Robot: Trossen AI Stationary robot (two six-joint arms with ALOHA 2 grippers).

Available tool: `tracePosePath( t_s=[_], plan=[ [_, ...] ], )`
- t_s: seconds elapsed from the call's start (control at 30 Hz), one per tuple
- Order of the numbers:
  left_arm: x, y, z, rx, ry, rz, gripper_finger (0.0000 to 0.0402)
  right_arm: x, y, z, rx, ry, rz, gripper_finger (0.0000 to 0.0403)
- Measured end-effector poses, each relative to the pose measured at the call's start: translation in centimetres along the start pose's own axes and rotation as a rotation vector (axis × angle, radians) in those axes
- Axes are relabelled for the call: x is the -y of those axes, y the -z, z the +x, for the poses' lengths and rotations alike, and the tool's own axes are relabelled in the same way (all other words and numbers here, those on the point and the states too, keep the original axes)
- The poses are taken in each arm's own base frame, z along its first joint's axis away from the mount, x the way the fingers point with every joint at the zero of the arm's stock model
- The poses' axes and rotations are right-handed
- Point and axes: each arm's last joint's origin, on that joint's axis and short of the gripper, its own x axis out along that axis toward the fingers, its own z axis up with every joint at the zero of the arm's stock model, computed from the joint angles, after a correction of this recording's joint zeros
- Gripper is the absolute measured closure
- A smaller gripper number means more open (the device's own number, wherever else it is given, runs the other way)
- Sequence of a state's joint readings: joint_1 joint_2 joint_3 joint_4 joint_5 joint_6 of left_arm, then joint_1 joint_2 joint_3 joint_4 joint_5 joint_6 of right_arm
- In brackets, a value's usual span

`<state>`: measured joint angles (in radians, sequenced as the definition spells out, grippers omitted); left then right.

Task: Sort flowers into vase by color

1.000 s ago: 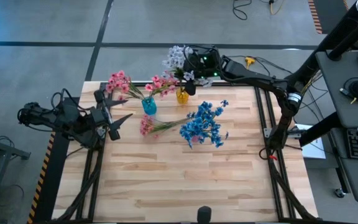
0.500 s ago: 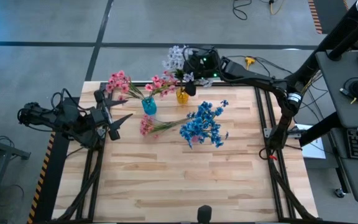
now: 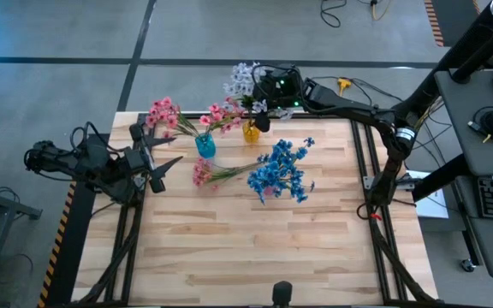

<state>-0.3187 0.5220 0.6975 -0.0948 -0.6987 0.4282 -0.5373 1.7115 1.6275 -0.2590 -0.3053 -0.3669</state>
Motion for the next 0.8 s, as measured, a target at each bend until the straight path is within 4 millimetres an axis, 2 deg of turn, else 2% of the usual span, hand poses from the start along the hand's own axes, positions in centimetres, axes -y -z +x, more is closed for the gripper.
tracePosePath(
  t_s=[0.8],
  plan=[
    [0.01,0.03,0.0,-0.002,0.001,0.003,0.0171,0.17,0.12,0.07,-0.002,0.021,0.052,0.0369]
  ],
)
